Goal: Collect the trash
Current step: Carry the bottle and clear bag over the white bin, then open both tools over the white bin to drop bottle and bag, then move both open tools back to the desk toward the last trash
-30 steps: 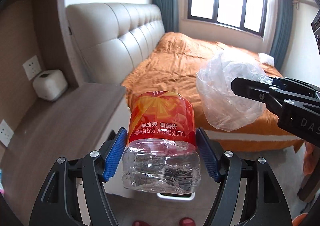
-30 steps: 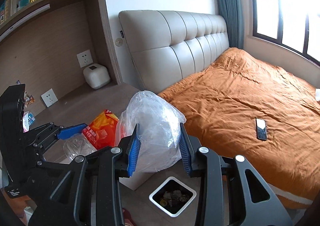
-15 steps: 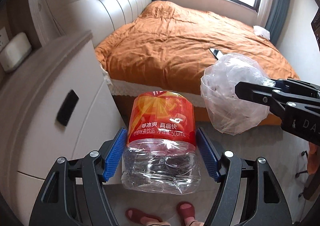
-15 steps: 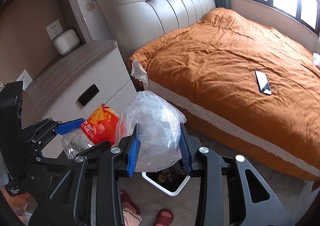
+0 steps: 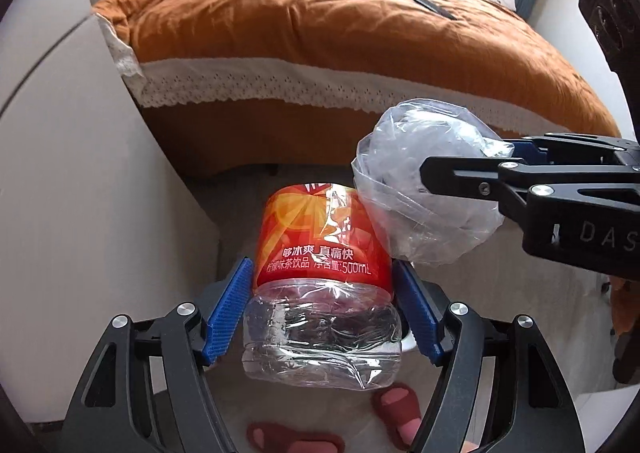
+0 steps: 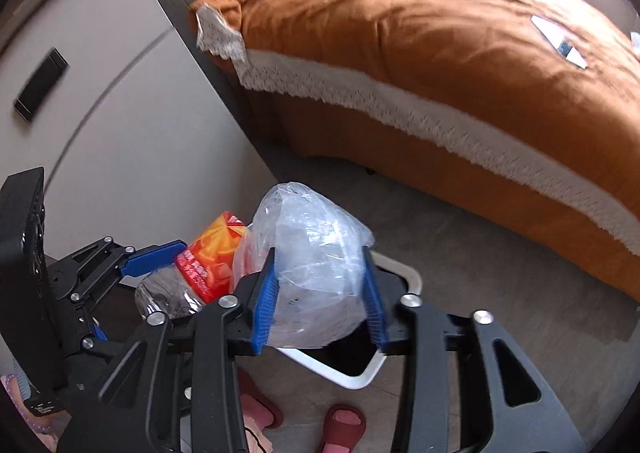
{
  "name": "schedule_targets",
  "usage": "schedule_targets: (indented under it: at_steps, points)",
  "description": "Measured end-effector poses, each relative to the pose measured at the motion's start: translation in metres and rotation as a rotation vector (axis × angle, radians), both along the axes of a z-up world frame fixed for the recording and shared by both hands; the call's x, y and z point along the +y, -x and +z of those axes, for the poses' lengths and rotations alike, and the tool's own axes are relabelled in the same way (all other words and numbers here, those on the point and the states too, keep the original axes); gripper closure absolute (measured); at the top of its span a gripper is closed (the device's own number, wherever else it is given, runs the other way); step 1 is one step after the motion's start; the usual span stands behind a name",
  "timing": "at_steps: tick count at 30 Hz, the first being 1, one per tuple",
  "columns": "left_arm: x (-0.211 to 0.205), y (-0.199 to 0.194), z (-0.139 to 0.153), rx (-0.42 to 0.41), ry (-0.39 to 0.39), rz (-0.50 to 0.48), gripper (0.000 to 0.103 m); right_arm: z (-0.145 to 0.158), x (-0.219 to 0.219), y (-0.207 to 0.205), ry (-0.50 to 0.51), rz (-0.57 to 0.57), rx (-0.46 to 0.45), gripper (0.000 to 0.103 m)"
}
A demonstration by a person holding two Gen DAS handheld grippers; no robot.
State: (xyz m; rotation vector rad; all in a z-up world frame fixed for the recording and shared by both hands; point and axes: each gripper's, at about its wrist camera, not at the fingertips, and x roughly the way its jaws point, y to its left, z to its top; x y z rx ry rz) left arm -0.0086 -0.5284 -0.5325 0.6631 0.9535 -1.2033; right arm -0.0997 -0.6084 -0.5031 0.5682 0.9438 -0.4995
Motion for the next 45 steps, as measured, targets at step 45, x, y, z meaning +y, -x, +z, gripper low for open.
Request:
schedule_targets:
  at_steps: [45]
  points:
    - [0.083, 0.028, 0.318, -0.092, 0.348, 0.252, 0.004, 0.305, 0.060, 0.051, 0.312, 0.145, -0.284, 0.005]
